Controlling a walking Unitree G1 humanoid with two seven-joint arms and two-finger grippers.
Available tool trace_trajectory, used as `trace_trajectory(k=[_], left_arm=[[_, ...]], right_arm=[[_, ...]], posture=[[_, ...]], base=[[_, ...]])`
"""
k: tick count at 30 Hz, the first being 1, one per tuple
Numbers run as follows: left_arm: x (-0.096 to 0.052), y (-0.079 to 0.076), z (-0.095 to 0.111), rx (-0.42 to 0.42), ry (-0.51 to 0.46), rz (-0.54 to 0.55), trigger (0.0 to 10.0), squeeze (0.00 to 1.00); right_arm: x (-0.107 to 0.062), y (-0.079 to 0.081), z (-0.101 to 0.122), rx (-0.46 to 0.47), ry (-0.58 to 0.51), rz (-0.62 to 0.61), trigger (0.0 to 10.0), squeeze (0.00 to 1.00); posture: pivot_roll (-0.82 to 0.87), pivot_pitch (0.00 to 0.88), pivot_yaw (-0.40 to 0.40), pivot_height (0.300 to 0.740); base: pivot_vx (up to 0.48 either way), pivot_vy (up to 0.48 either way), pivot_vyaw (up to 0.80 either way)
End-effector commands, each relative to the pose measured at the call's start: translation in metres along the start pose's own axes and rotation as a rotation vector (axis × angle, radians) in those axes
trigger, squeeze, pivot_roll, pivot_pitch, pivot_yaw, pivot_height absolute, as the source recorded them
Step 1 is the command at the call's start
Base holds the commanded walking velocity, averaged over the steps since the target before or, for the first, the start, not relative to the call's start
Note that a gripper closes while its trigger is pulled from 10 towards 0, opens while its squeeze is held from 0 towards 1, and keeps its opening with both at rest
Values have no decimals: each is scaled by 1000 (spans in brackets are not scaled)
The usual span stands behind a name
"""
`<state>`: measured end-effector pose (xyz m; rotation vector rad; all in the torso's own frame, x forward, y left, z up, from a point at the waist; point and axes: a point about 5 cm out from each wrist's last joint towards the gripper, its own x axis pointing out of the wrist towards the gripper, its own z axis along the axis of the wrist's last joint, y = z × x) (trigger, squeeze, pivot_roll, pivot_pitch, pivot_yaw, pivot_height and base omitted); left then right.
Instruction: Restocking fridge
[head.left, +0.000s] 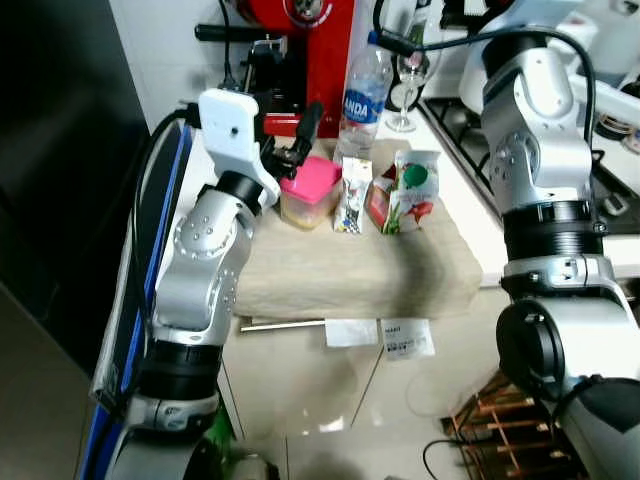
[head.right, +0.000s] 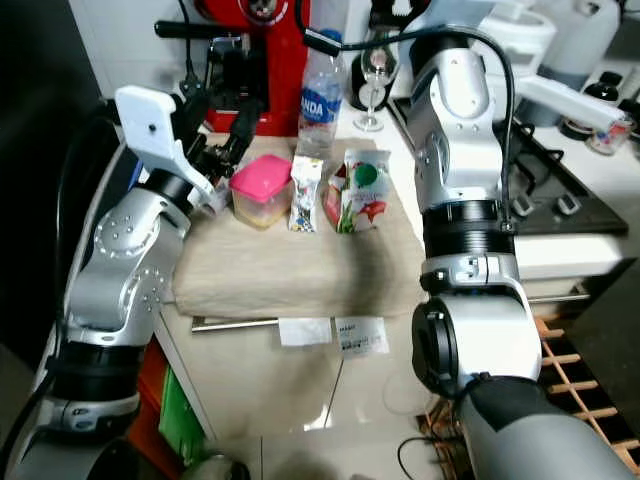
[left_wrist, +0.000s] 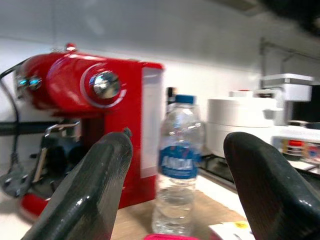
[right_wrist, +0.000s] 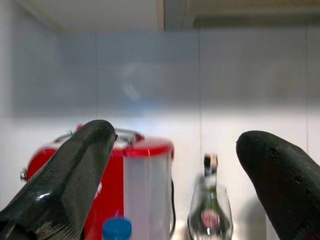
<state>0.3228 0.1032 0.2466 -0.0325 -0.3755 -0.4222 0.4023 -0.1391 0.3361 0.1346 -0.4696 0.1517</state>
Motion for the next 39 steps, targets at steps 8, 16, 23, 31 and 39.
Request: trace_trajectory(k=[8,16,23,31,39], left_arm=[[-21,-8,1,6,58,-23,10000,0],[-32,-7,6,-4,70,0,10000,0],[-27,-10,-1,-21,88,0,10000,0],[-15,-6,-11,-41,113,46,10000,0],[-9,-6,-9,-20,70,57,10000,0]], right_arm=[[8,-2,-19,-11,95,-3,10000,0],[8,7,-19,-50,45,21,10000,0],[-28,2,-28,-157,-71,-6,10000,0],[-89,-26,-70,-111,74,-145,10000,0],[-110,1,-66,-8,76,-64,10000,0]], posture=[[95,0,-39,740],[99,9,-46,740],[38,0,-30,740],[-35,0,8,740],[-42,0,5,740]], base=[[0,0,0],[0,0,0],[0,0,0],[0,0,0],[0,0,0]])
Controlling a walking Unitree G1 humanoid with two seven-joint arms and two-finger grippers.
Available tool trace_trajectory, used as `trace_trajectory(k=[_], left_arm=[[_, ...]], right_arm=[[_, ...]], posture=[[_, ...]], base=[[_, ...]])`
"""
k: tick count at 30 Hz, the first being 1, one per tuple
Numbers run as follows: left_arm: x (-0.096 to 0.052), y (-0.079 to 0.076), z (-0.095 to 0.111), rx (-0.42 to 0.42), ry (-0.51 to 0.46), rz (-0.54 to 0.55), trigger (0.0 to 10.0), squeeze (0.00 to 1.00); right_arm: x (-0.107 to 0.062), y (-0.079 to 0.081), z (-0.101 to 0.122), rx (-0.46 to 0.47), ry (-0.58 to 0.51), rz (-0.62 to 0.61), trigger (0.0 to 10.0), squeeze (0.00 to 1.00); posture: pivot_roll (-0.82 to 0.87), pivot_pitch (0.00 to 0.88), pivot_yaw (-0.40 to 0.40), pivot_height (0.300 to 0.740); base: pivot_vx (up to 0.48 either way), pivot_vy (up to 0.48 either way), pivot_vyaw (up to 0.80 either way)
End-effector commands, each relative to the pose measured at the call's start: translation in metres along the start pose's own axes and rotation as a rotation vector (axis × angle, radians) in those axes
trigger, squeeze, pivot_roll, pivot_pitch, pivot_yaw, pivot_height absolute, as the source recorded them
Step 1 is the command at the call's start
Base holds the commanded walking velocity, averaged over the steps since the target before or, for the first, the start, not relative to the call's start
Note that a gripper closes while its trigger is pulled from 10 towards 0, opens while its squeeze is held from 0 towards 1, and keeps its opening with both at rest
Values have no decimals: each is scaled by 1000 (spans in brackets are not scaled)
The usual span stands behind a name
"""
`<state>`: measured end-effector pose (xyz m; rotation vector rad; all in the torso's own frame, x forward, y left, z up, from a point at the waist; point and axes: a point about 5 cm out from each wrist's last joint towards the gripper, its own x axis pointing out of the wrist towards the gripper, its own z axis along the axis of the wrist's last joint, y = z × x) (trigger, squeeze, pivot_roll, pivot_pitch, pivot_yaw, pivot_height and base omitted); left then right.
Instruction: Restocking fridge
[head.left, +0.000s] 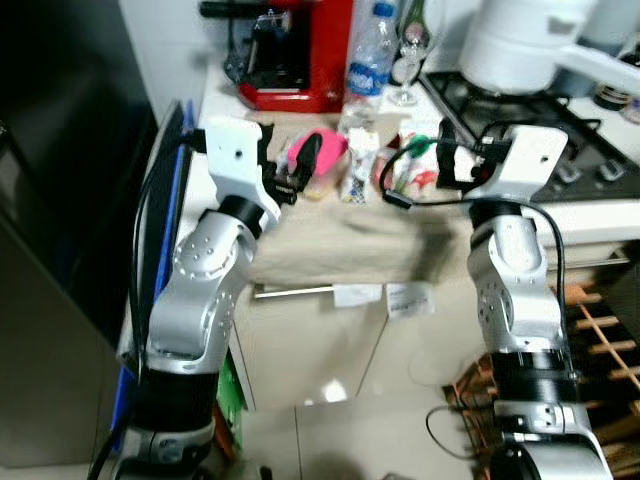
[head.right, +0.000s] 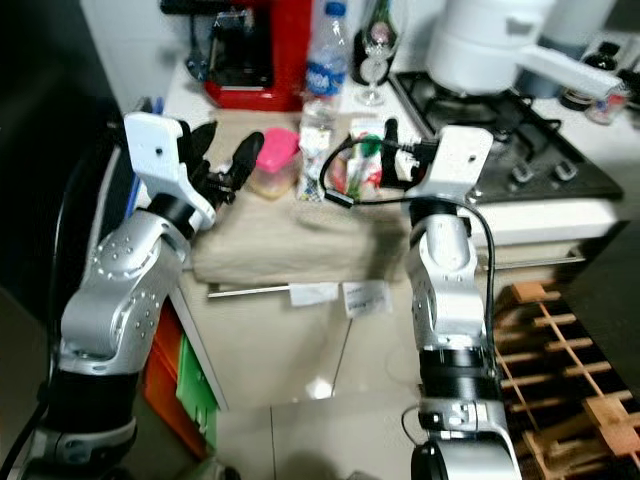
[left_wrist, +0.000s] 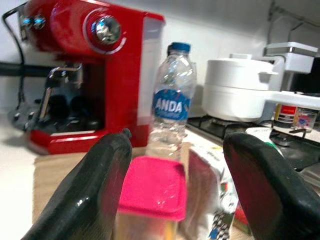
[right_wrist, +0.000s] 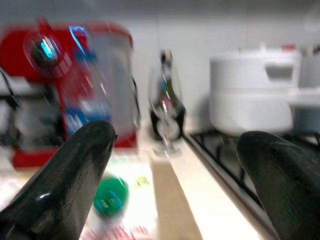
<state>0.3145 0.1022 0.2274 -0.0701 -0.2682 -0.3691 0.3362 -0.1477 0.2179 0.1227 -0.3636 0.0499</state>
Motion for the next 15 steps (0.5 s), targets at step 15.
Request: trace_trajectory(k=[15], left_arm=[[-11,20,-6,83,18,104,10000,0]], right_arm=[[5,51,-15,187,143,169,10000,0]], posture=[[51,0,-33,740]], base=[[0,0,0]])
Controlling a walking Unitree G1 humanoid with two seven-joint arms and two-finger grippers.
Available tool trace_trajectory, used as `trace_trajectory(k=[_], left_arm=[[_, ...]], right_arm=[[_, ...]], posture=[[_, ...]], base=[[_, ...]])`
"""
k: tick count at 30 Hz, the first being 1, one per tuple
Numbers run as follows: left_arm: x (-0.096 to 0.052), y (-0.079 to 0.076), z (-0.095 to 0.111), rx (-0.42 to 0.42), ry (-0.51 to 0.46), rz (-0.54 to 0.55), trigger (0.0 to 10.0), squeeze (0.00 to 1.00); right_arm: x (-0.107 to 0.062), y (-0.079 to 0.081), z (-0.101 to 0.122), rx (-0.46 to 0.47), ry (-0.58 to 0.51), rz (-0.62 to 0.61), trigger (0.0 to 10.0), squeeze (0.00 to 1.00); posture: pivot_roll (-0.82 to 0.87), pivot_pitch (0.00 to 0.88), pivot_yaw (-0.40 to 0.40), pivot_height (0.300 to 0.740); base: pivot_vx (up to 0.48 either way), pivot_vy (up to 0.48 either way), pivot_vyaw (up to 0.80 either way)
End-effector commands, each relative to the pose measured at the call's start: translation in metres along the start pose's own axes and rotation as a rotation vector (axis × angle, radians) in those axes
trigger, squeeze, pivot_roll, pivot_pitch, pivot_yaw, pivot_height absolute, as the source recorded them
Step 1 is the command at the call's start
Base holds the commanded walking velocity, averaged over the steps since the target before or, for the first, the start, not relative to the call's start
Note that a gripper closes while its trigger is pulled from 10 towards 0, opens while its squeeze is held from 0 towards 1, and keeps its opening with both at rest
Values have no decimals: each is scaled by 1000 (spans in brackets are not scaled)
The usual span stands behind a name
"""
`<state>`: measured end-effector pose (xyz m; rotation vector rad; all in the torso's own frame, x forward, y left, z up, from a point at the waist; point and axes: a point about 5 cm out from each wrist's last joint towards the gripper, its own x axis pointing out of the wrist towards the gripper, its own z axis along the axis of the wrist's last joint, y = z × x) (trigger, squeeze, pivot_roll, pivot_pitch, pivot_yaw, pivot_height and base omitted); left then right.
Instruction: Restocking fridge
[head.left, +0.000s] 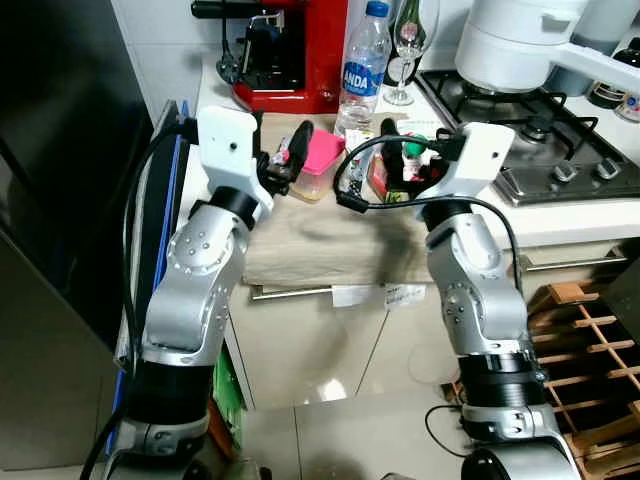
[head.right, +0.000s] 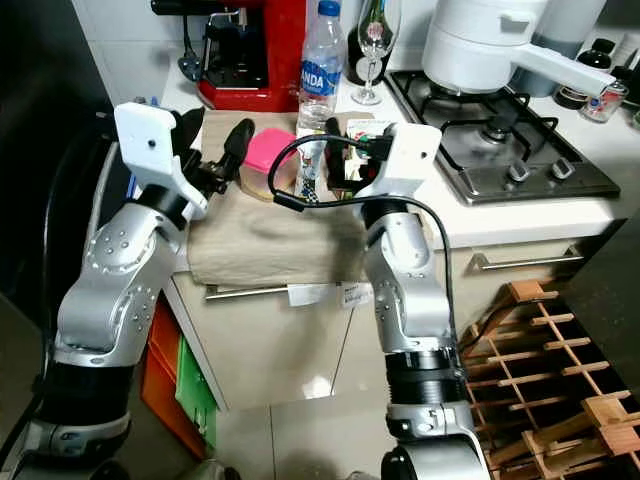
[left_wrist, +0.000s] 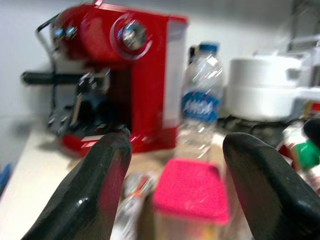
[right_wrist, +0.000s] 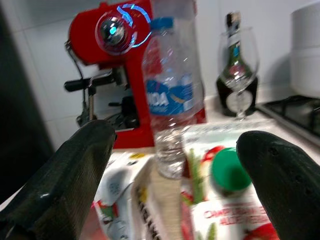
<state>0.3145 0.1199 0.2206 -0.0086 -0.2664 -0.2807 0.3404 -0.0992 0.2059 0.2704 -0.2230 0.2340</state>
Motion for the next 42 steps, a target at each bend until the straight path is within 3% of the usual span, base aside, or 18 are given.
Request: trace_trajectory(k=[1,9,20,38,42], left_arm=[[-3,3,-2,12,7,25,10000,0],[-8,8,-1,27,4,61,10000,0],[-5,5,-3,5,7,60,10000,0],[-3,3,-4,-4,3,62,10000,0],[-2,2,-4,-10,2,60,10000,0]], right_arm=[[4,5,4,4,0,25,10000,0],[12,18,8,-53,2,95,10000,0],[18,13,1,-169,53,24,10000,0],[30,11,-4,-96,131,-14,10000,0],[34,8,-9,-74,195,-37,10000,0]], posture=[[51,0,-33,740],[85,0,-58,740],[72,0,-64,740],[67,0,-74,740],[65,0,-77,740]], base=[[0,0,0],[0,0,0],[0,0,0],[0,0,0],[0,0,0]])
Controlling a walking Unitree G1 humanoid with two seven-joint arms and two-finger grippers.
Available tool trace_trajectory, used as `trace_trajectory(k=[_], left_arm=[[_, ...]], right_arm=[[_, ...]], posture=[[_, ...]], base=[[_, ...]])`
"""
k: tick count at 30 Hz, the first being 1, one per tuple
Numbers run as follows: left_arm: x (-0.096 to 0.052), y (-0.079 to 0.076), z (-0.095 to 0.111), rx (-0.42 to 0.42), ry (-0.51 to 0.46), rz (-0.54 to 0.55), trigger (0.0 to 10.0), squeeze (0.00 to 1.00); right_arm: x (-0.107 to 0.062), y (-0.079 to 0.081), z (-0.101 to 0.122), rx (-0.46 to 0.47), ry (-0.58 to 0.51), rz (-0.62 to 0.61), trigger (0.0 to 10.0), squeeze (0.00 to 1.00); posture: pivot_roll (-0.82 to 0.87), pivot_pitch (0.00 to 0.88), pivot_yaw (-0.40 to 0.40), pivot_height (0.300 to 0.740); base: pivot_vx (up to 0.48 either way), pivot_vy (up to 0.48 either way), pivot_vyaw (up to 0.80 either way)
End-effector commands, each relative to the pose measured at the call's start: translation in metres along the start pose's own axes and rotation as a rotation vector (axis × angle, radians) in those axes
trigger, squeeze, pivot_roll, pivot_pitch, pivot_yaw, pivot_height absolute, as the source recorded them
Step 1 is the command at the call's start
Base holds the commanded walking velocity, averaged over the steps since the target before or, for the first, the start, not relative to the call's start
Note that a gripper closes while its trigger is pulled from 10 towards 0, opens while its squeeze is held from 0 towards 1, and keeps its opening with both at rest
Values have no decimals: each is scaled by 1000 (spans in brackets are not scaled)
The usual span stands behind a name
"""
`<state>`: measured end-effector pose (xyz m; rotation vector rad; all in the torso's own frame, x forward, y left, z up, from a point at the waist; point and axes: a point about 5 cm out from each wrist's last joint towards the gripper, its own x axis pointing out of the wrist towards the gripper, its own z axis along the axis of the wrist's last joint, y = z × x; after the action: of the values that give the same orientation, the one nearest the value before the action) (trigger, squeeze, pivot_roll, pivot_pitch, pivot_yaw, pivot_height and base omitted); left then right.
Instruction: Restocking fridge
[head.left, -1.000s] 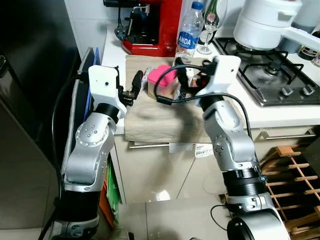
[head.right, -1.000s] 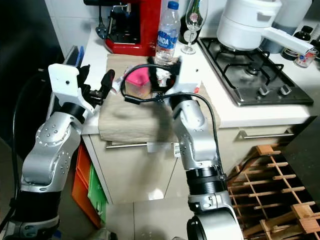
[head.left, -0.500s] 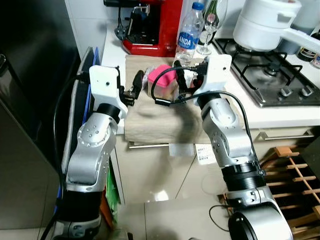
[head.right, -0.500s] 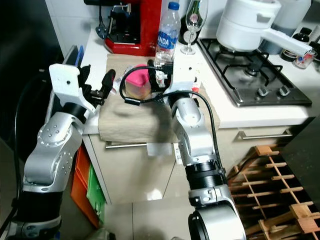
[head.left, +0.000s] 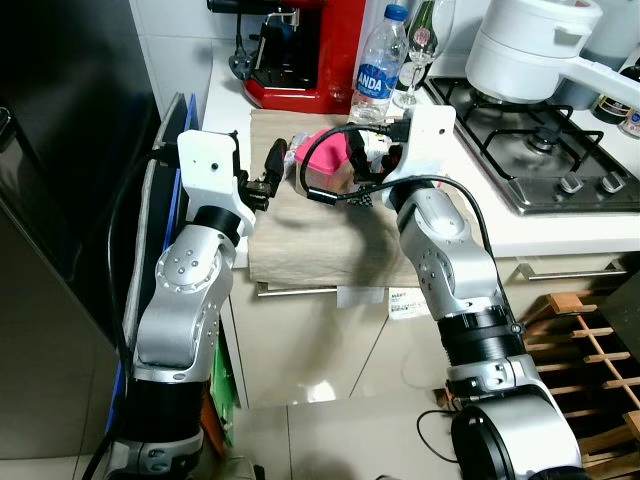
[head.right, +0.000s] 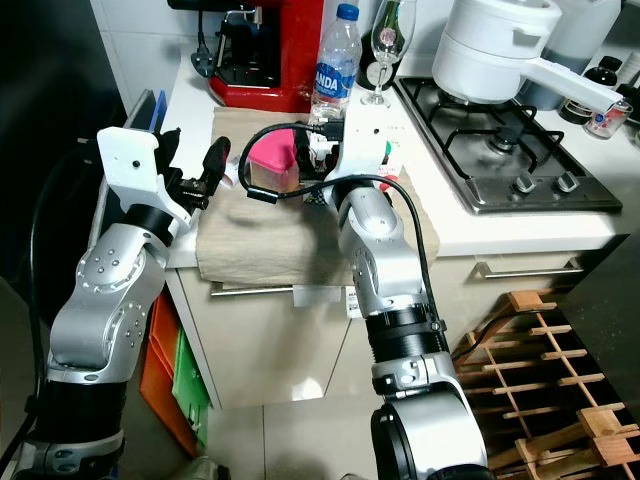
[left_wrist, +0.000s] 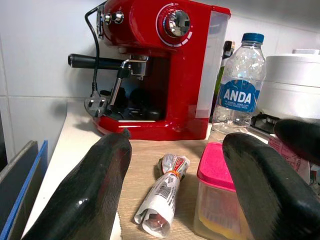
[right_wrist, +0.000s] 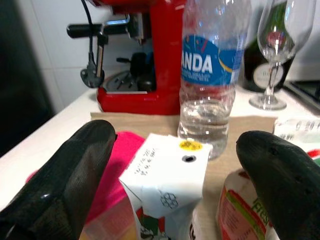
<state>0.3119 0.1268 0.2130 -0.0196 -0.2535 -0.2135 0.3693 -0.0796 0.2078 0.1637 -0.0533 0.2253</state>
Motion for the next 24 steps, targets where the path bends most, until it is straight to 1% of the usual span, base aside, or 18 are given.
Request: trace_trajectory(k=[1,6,11,12,13,18,21,24], left_arm=[[4,-4,3,-9,-10,-8,10000,0],[5,-5,1,-23,-4,-7,10000,0],[4,-6,-1,-30,6,-14,10000,0],[3,-8,-3,-29,17,-29,10000,0],[3,-10,-4,-24,25,-41,10000,0],[1,-15,-7,-13,48,-83,10000,0],[-1,-22,-12,-3,82,-137,10000,0],[0,-23,-13,-4,86,-142,10000,0]], right_arm=[[3,-3,0,12,24,-13,10000,0],[5,-5,-2,-7,54,-13,10000,0],[5,-6,-7,5,94,-14,10000,0],[5,-7,-9,22,109,-13,2824,0],[5,-7,-10,29,114,-11,0,0],[5,-7,-12,37,129,-8,0,0],[5,-7,-12,37,130,-5,0,0],[5,-8,-12,38,130,-4,0,0]], posture=[[65,0,-77,740],[63,0,-79,740],[63,0,-79,740],[59,0,-83,740],[59,0,-83,740],[61,0,-85,740],[61,0,-85,740],[59,0,-86,740]], base=[[0,0,0],[0,0,0],[0,0,0],[0,0,0],[0,0,0],[0,0,0],[0,0,0],[0,0,0]])
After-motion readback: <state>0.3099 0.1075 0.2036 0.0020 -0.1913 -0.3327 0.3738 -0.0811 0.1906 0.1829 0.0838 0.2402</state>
